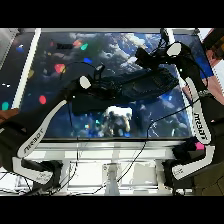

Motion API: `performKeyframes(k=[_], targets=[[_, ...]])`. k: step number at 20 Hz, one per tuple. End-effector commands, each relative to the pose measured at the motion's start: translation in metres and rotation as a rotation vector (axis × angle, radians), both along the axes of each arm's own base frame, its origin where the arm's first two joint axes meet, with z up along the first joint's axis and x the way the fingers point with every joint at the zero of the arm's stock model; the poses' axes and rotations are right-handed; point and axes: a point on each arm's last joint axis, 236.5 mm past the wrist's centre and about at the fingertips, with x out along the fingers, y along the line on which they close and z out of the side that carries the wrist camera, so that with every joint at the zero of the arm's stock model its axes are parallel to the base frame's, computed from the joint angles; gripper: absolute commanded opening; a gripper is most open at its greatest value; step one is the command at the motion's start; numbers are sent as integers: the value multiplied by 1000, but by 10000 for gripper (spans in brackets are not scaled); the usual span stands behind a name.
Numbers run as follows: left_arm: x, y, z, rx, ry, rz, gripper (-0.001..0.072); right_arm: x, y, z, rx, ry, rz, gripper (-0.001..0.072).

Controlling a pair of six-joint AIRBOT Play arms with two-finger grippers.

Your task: Fold the clothes and pants, and hang the long-sleeved shirts on hangers.

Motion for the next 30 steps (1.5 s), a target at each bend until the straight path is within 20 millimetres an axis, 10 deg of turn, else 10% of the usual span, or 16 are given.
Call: performKeyframes(k=[1,6,10,12,16,19,24,30], targets=[[-9,-14,-2,-82,88,9,686,-11,-3,0,-21,26,31,34],[29,25,55,-161,-69,37,682,-15,-15,21,-125,-69,107,35],[68,122,132,-164,-260,160,680,-31,-56,36,-362,-106,150,34],[71,186,140,-56,-299,211,681,-36,-74,45,-448,-120,150,35],[32,274,95,109,-120,194,681,-38,-77,54,-462,-140,145,35],[28,300,65,84,-77,247,681,-37,-77,54,-463,-142,145,35],[16,293,-5,41,89,231,711,-36,-77,55,-462,-150,142,34],[52,267,-40,-133,73,286,710,-30,-75,60,-451,-180,132,35]])
